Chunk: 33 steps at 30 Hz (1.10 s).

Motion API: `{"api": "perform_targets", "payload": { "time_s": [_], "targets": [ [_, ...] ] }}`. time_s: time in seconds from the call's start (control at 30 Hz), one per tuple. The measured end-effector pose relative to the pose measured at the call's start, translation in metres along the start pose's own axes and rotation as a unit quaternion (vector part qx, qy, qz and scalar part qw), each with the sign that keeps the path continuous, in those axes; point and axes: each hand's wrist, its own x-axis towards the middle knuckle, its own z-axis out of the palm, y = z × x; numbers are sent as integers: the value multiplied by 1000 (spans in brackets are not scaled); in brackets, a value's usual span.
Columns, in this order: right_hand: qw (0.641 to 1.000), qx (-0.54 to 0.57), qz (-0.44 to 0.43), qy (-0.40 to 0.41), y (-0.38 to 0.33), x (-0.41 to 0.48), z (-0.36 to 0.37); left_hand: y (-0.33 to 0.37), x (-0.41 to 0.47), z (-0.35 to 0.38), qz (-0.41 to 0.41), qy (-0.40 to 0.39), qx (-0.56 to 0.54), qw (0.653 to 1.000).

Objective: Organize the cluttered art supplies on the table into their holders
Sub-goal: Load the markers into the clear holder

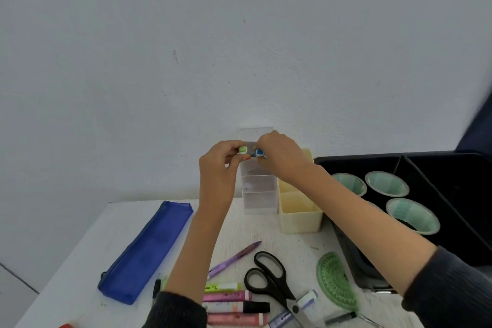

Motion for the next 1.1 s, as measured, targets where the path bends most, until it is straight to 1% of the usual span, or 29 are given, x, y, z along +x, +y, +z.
{"api": "perform_targets", "payload": {
  "time_s": [0.13, 0.23, 0.4, 0.5, 0.57, 0.63, 0.7, 0.77, 0.83, 0.93, 1.0, 1.1],
  "targets": [
    [997, -67, -7, -24, -11, 2, -12, -7, 6, 4, 32, -36, 38, 998],
    [997, -70, -1, -25, -9, 10, -14, -15, 8, 9, 40, -48, 51, 997],
    [999, -13, -40, 15, 8, 10, 0, -29, 12, 14, 40, -45, 56, 997],
    [995, 71, -38, 53, 13, 8, 10, -28, 14, 16, 34, -66, 68, 995],
    [992, 111, -31, 55, 14, 8, 12, -28, 13, 18, 39, -86, 79, 992],
    [996, 70, -39, 34, 15, 7, 11, -30, 13, 21, 82, -98, 143, 981],
    [999, 11, -40, 12, 12, 7, 5, -34, 13, 22, 122, -98, 229, 961],
    [999, -25, -39, -2, 6, 8, -1, -34, 14, 23, 127, -101, 257, 953],
    [998, -51, -30, -6, -2, 9, -3, -31, 16, 22, 126, -104, 257, 953],
    [998, -66, -11, 1, -11, 12, -3, -31, 17, 21, 144, -101, 245, 953],
    [999, -53, -3, -6, -14, 15, -2, -32, 13, 21, 147, -104, 223, 958],
    [1000, -5, -2, -17, -9, 16, 1, -34, 11, 22, 121, -97, 199, 968]
  ]
}}
